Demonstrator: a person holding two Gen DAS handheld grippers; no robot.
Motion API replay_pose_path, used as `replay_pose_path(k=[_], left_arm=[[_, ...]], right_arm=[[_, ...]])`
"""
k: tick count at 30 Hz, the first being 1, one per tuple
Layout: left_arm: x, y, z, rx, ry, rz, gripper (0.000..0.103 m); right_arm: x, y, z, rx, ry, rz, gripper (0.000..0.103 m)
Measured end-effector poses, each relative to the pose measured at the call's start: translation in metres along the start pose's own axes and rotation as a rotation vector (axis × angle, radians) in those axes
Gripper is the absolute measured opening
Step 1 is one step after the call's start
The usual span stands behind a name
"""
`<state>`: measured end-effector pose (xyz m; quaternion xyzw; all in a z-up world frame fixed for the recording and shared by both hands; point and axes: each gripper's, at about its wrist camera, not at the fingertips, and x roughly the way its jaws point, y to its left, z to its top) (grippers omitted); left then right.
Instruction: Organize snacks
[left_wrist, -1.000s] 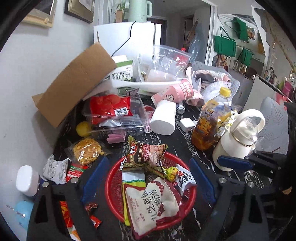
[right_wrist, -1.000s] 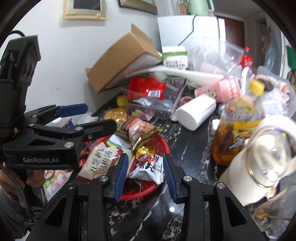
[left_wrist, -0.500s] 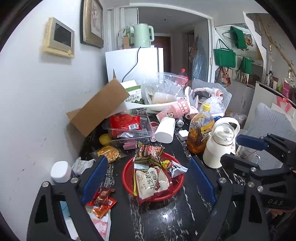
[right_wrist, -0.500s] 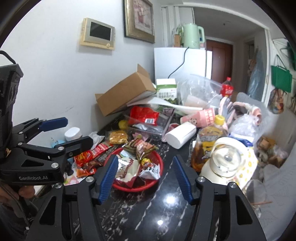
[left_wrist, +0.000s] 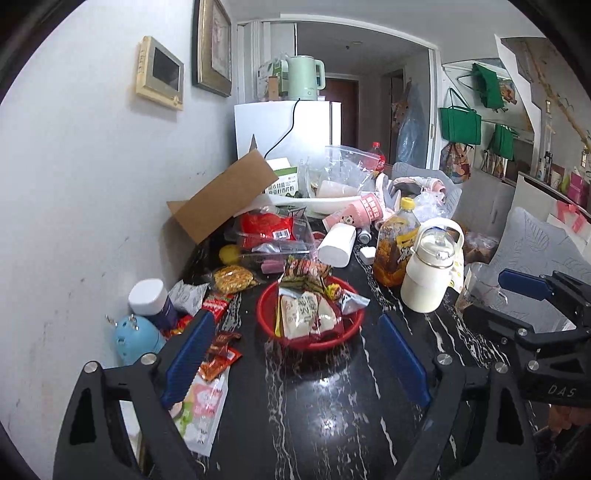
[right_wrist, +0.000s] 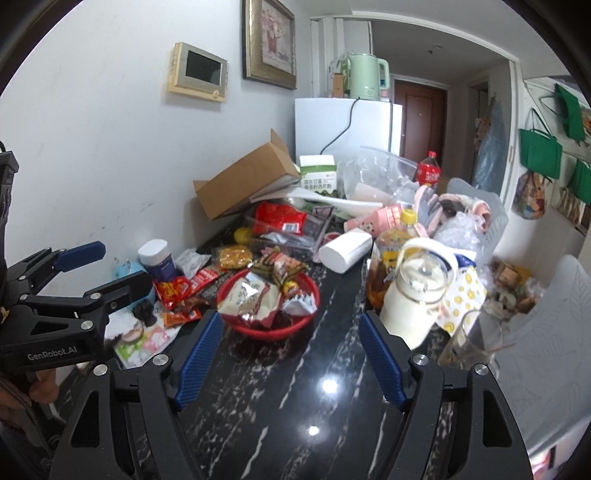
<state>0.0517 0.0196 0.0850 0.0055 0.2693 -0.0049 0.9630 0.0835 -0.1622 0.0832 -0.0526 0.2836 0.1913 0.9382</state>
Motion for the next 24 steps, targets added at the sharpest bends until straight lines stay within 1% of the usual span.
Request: replay_pose_path(k=[6, 11, 16, 24], left_arm=[[-0.003, 0.004, -0.021, -0.038, 0.031, -0.014, 0.090], [-0.001, 0.005, -0.034, -0.051, 0.059, -0.025, 0.090], [0.000, 0.004, -0.037, -0.050, 0.068, -0.021, 0.090], [0.001, 0.002, -0.035, -0.043, 0.069, -0.023, 0.090]], right_arm=[[0.000, 0.005, -0.024, 0.027, 0.037, -0.005, 0.076], [0.004, 0.013, -0.037, 0.028, 0.068, -0.002, 0.076], [0.005, 0.016, -0.042, 0.033, 0.081, -0.004, 0.076], [0.005, 0.016, -0.042, 0.029, 0.084, -0.006, 0.076]])
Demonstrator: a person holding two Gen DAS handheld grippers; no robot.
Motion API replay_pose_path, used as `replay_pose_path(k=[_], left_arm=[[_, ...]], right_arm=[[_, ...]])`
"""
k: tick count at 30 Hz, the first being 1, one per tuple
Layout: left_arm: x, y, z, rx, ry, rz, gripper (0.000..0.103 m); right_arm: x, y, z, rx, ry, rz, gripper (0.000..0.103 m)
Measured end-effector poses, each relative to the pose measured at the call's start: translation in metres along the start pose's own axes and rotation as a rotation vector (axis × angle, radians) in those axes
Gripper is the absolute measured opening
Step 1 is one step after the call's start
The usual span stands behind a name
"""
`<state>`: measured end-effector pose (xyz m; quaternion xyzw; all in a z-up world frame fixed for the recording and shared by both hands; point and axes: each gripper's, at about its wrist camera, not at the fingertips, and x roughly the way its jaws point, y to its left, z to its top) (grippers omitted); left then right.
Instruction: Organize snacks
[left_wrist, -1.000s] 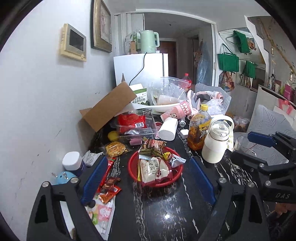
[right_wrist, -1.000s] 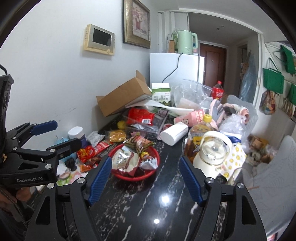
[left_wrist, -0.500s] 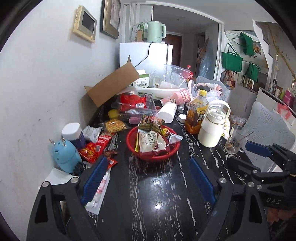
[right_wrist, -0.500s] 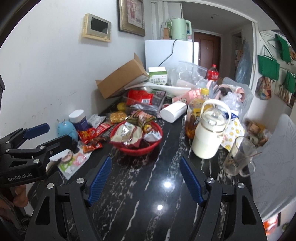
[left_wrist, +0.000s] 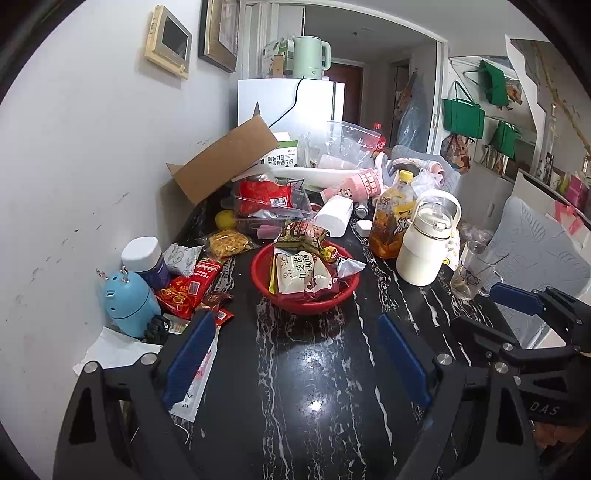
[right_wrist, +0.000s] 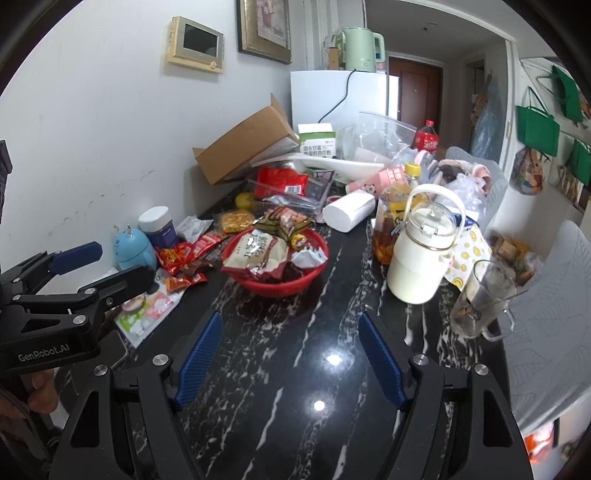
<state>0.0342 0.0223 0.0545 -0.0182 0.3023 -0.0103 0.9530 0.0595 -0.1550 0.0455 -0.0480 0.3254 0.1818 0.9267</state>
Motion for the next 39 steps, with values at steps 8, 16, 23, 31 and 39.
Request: replay_pose_path(k=[8, 16, 23, 31, 39], left_arm=[[0.001, -0.008, 0.003, 0.014, 0.001, 0.007, 0.090], [0.000, -0.015, 0.002, 0.026, 0.005, 0.003, 0.090], [0.000, -0.018, 0.002, 0.029, 0.006, -0.005, 0.090], [-0.001, -0.021, 0.000, 0.036, 0.012, -0.010, 0.090], [-0.004, -0.023, -0.001, 0.043, 0.011, -0.025, 0.090]], right_arm=[[0.000, -0.007, 0.002, 0.010, 0.000, -0.001, 0.076], [-0.002, -0.012, 0.002, 0.026, 0.000, -0.005, 0.076], [-0.003, -0.018, 0.000, 0.037, -0.001, -0.012, 0.076], [-0.004, -0.019, -0.003, 0.044, 0.001, -0.014, 0.076], [-0.005, -0.019, -0.005, 0.046, 0.003, -0.018, 0.076]])
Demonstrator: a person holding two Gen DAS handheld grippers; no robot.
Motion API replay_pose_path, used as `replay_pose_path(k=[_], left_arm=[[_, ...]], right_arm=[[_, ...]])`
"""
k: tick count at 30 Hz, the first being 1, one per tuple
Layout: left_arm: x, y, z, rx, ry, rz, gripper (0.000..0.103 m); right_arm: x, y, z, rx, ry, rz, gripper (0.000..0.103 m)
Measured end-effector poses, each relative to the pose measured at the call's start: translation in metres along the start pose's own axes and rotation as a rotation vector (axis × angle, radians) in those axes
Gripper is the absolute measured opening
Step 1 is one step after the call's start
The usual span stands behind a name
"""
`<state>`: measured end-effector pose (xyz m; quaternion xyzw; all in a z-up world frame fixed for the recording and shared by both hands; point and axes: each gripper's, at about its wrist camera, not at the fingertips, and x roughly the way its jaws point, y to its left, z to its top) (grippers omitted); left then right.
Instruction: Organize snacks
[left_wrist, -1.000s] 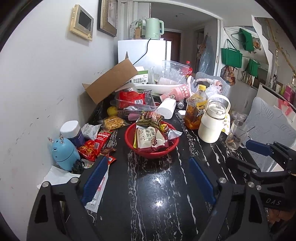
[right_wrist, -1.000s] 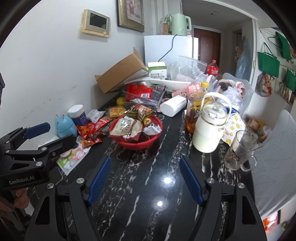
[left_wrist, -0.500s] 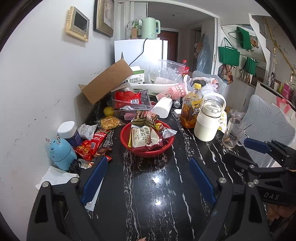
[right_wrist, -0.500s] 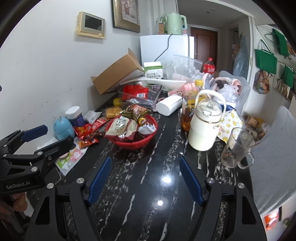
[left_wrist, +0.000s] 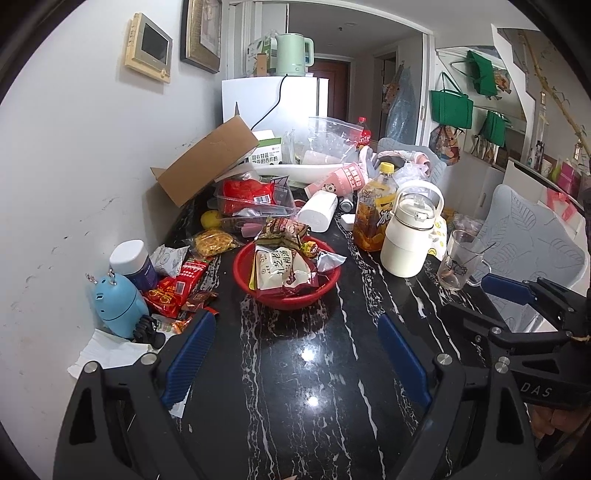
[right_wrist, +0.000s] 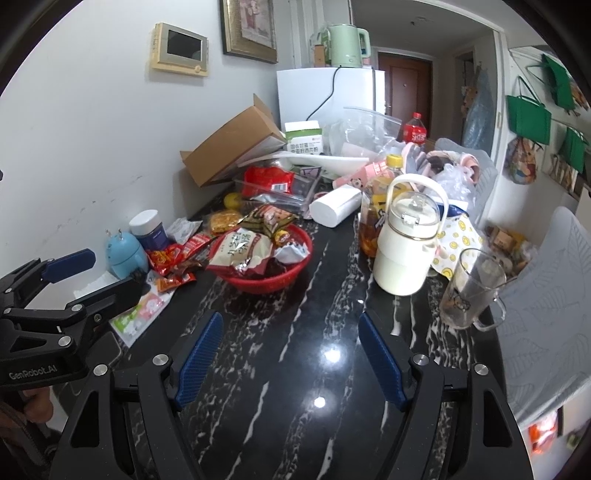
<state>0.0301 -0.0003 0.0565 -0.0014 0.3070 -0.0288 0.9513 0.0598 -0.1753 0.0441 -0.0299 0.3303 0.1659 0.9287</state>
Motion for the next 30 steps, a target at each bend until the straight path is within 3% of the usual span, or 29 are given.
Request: replay_pose_path(k=[30], left_arm=[[0.007, -0.004, -0.002, 0.028, 0.017, -0.003, 0.090]], right_arm=[[0.012, -0.004, -0.003, 0.009, 0.032, -0.021, 0.076]])
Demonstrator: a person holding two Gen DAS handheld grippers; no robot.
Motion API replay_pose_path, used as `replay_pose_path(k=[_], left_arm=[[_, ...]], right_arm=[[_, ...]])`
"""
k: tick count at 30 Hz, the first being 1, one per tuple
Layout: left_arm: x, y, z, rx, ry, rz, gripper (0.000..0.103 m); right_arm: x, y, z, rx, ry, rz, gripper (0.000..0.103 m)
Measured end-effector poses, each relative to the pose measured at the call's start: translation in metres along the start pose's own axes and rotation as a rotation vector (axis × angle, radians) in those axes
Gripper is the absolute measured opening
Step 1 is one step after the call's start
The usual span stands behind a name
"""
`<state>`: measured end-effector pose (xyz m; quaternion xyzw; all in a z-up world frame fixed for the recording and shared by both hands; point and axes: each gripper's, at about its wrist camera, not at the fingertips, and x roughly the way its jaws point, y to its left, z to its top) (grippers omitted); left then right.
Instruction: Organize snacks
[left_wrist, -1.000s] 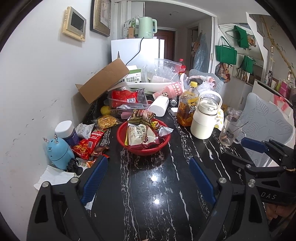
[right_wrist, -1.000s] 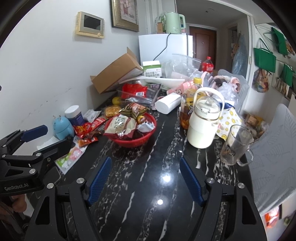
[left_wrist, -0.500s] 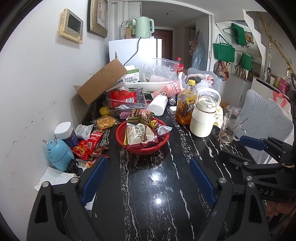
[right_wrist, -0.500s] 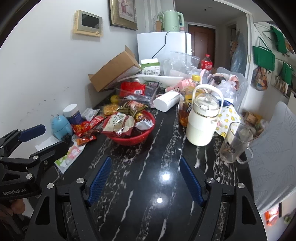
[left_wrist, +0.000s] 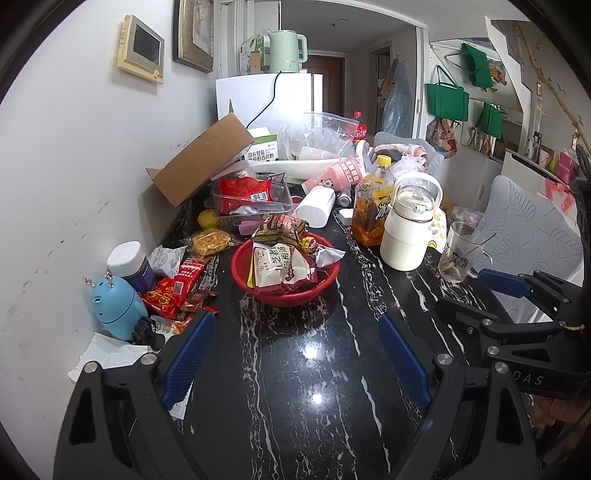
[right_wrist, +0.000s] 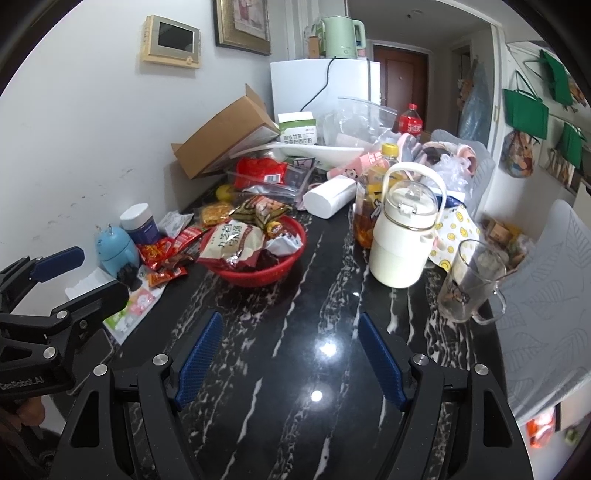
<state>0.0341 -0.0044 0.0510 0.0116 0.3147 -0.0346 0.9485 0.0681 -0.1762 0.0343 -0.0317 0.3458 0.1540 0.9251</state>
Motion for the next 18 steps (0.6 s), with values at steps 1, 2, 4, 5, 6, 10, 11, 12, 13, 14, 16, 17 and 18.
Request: replay_pose_path(k=[1, 2, 4, 5, 6, 10, 11, 12, 13, 14, 16, 17, 18], left_arm=[[0.001, 0.000, 0.000, -0.001, 0.004, -0.005, 0.090], [0.000, 0.000, 0.000, -0.002, 0.006, -0.010, 0.090], [0.001, 0.000, -0.001, -0.004, 0.010, -0.017, 0.090], [0.001, 0.001, -0.001, -0.005, 0.012, -0.017, 0.090], [0.002, 0.001, -0.001, -0.005, 0.014, -0.017, 0.090], [0.008, 0.001, -0.002, -0.004, 0.031, -0.018, 0.090], [0.009, 0.001, -0.003, -0.007, 0.037, -0.022, 0.090], [0.011, 0.001, -0.003, -0.009, 0.041, -0.026, 0.090], [0.012, 0.001, -0.003, -0.011, 0.044, -0.027, 0.090], [0.013, 0.001, -0.004, -0.012, 0.045, -0.025, 0.090], [0.015, 0.001, -0.004, -0.013, 0.046, -0.021, 0.090], [0.016, 0.000, -0.005, -0.013, 0.048, -0.021, 0.090], [0.016, 0.000, -0.005, -0.014, 0.049, -0.022, 0.090]], right_arm=[[0.001, 0.000, 0.000, 0.000, 0.001, -0.001, 0.076], [0.001, -0.001, 0.000, 0.000, 0.002, -0.001, 0.076], [0.002, -0.001, -0.001, -0.001, 0.004, -0.001, 0.076], [0.003, -0.001, -0.001, -0.001, 0.006, -0.001, 0.076], [0.003, -0.001, -0.001, -0.001, 0.008, -0.001, 0.076], [0.006, -0.001, -0.002, 0.000, 0.015, 0.000, 0.076], [0.007, -0.002, -0.002, 0.000, 0.016, 0.001, 0.076], [0.007, -0.002, -0.002, 0.000, 0.017, 0.002, 0.076], [0.007, -0.002, -0.002, 0.001, 0.017, 0.002, 0.076], [0.007, -0.002, -0.002, 0.001, 0.018, 0.002, 0.076], [0.008, -0.002, -0.003, 0.003, 0.020, 0.001, 0.077], [0.009, -0.003, -0.003, 0.003, 0.021, 0.000, 0.077], [0.009, -0.003, -0.003, 0.004, 0.023, -0.002, 0.077]])
